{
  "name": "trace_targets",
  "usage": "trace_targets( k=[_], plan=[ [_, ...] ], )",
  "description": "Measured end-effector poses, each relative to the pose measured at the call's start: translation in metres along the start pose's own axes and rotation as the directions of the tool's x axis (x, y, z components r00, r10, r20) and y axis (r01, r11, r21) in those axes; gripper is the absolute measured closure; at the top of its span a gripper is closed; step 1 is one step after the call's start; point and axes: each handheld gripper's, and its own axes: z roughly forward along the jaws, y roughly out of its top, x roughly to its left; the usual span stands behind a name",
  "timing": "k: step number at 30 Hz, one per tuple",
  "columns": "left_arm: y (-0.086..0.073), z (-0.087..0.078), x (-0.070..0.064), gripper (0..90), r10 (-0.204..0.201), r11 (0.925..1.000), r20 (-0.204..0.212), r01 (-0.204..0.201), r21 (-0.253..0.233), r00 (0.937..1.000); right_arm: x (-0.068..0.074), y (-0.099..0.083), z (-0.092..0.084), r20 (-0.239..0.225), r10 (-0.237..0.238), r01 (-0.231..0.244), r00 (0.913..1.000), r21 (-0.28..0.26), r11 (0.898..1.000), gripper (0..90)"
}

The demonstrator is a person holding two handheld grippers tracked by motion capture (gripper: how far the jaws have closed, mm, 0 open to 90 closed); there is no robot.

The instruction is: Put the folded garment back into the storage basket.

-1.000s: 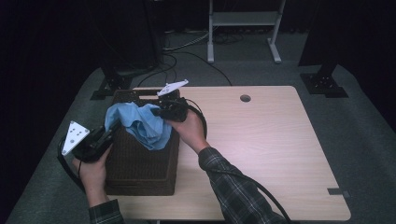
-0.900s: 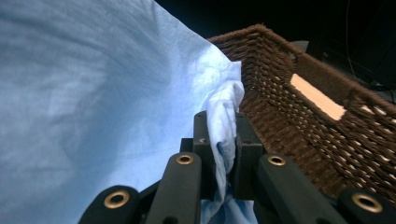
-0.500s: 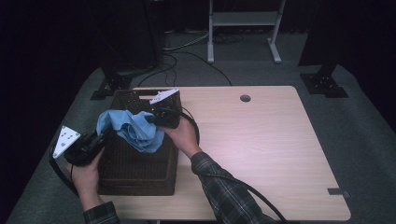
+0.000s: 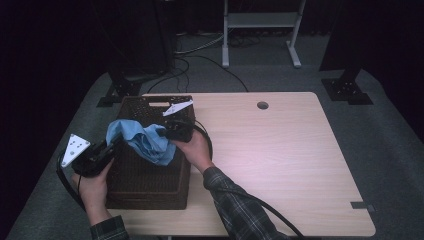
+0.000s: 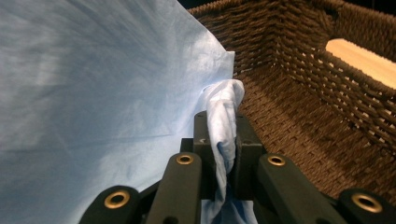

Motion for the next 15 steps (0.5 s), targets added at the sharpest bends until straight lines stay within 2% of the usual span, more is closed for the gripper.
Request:
trace_targets(
  k=[6,15],
  plan=[
    [-0.0005,-0.0003,0.0005,76.5,-0.004,1.0000,0.000,0.004,-0.005,1.0000,0.0021,-0.0008,0.0034,0.012,-0.004,0.004,0.9999,-0.006,1.000,84.0],
    [-0.0015,-0.0003,0.0024,69.6,-0.022,0.9997,0.003,0.022,-0.014,0.9998,0.0032,-0.0012,0.0039,0.020,-0.010,0.010,0.9998,-0.004,1.000,84.1]
  ],
)
